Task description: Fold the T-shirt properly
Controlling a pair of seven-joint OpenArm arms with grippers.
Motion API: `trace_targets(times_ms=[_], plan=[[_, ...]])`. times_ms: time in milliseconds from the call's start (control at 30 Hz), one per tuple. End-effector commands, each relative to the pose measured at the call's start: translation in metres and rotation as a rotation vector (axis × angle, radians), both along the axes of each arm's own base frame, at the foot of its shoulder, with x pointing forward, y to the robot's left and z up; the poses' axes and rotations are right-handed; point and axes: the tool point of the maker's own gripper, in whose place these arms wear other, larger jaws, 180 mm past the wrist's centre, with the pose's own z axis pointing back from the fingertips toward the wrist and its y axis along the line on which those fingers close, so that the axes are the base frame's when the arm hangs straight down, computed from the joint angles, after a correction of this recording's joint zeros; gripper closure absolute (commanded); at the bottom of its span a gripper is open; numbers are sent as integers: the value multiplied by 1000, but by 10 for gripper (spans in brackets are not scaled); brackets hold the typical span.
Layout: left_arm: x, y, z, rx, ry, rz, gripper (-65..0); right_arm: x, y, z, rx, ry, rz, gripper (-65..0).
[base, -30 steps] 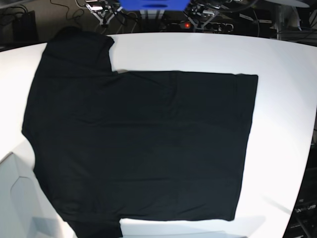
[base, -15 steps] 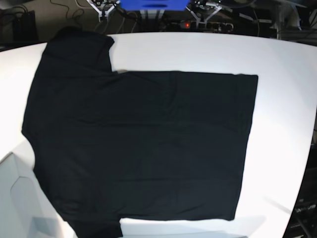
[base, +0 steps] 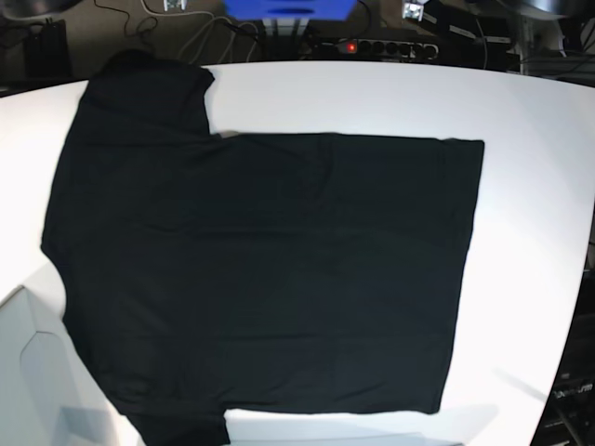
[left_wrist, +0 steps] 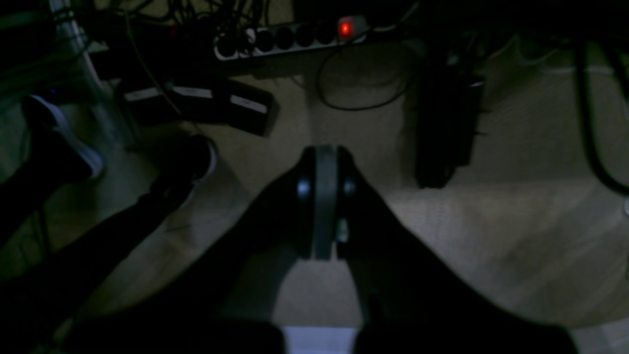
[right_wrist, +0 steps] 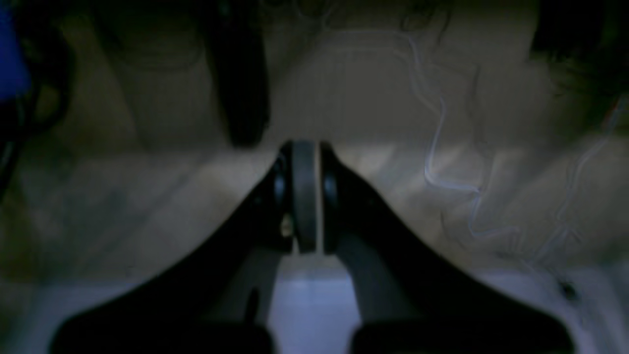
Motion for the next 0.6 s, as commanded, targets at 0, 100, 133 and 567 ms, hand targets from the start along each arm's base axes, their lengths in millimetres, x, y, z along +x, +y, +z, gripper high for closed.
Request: trace_targets(times_ms=[0,100,133,567], plan=[[2,11,13,7,-47,-11,0,10,1,15,8,-66,3,0],[5,22,37,-10,-87,14,0,21,-2,45,2,-108,14,0],[5,24,45,-17,-99,16,0,27,-3,56,0,-124,25,0],[101,40,150,-5,-447,66,0,104,-6,129,-10,-380,65,0]])
